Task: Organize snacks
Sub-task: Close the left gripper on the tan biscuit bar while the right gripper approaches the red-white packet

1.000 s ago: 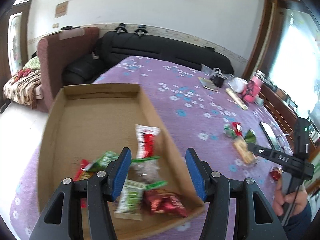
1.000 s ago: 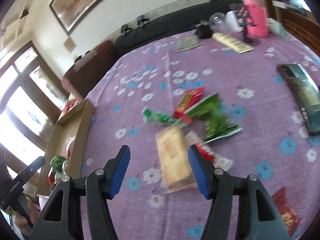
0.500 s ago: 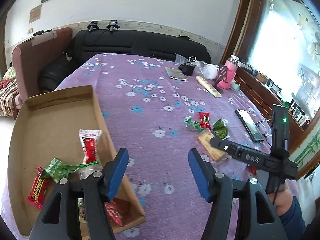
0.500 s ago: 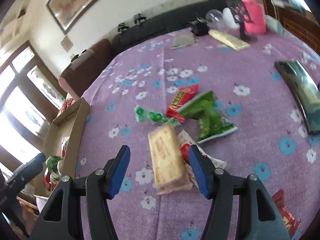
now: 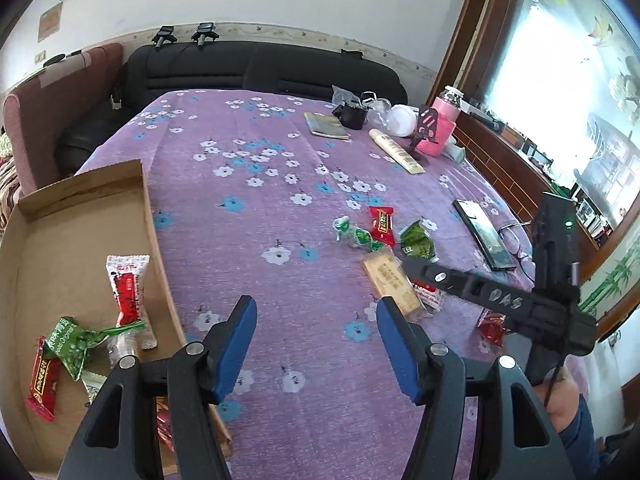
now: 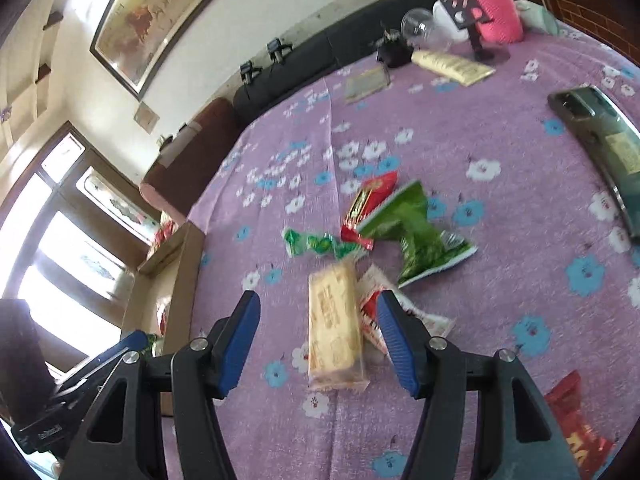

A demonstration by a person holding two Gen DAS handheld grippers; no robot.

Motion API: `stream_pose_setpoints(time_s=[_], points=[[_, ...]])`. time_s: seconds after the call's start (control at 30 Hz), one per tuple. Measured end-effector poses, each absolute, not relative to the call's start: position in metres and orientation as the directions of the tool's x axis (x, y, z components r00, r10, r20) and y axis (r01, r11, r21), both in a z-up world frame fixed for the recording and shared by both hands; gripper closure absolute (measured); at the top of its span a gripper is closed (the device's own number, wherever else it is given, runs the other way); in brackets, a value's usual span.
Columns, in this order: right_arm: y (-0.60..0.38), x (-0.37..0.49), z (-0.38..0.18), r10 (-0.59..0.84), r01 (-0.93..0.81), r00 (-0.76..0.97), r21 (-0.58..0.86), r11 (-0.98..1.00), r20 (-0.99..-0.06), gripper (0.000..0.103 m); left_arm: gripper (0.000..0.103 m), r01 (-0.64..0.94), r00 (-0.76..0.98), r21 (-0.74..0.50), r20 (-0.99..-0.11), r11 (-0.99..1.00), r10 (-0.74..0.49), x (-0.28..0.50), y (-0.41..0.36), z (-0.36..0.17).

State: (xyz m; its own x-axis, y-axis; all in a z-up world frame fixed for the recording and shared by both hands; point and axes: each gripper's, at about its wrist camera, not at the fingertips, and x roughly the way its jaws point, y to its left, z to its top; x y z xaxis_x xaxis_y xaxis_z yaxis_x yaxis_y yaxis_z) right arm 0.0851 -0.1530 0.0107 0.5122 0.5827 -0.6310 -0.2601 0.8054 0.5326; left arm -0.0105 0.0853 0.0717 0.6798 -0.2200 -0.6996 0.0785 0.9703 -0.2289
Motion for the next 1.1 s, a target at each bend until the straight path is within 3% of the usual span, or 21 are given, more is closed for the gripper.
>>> stream_pose_setpoints(time_s=[0.17,0.23,0.4,0.47,0.73,0.97,1.03,1.1], points=[[-0.135,0.082,0.000,0.651,-0.322,0.410,0.567,0.758,-0.638,0.043,0.037,0.068,0.681,-0.234,-0.700,0.970,-0.217,-0.011,0.088,0.073],[-0.140,0.083,0.000,0.701,-0.312,0.397,0.632,0.710,-0.592,0.043,0.037,0.062,0.681,-0.235,-0.701,0.970,-0.213,-0.011,0.090,0.073],[-0.167,0.080,0.017,0.603,-0.244,0.546,0.579,0.778,-0.581,0.043,0.037,0.079,0.658,-0.232,-0.719,0.970,-0.225,-0.004,0.083,0.069],[-0.175,0.081,0.018,0.580,-0.210,0.575,0.581,0.786,-0.577,0.043,0.030,0.105,0.637,-0.225,-0.733,0.969,-0.239,0.002,0.073,0.066],[-0.203,0.090,0.010,0.521,-0.078,0.611,0.609,0.789,-0.596,0.043,0.027,0.148,0.526,-0.203,-0.813,0.968,-0.251,0.042,0.028,0.036],[-0.208,0.093,0.009,0.525,-0.069,0.608,0.619,0.783,-0.596,0.043,0.027,0.185,0.496,-0.110,-0.847,0.977,-0.190,0.055,-0.002,0.013],[-0.205,0.093,0.010,0.530,-0.080,0.601,0.614,0.785,-0.599,0.043,0.036,0.190,0.514,-0.070,-0.843,0.979,-0.160,0.055,-0.007,0.009],[-0.203,0.094,0.010,0.533,-0.089,0.595,0.609,0.788,-0.602,0.043,0.065,0.187,0.555,-0.002,-0.825,0.982,-0.107,0.053,-0.008,0.009]])
